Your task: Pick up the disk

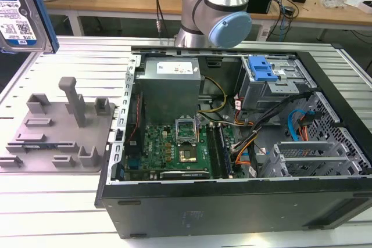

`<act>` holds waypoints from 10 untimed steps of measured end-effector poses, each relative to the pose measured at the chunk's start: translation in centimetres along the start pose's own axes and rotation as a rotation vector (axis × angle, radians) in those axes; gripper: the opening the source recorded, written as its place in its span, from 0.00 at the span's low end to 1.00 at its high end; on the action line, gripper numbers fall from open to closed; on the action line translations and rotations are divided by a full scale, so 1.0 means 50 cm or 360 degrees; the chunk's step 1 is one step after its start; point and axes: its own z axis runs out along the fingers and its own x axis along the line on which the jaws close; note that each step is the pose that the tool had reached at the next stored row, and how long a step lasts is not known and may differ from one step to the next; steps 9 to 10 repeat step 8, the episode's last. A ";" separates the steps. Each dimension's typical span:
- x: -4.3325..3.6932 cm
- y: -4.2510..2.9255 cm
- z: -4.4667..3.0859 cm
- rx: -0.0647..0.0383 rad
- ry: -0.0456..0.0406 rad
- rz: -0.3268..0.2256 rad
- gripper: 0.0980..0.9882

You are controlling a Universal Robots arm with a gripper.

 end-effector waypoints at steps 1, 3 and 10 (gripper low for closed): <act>0.000 0.000 0.000 0.0000 0.0000 0.0000 0.30; 0.000 0.000 0.000 0.0000 0.0000 0.0000 0.30; 0.000 0.000 0.000 0.0000 0.0000 0.0000 0.30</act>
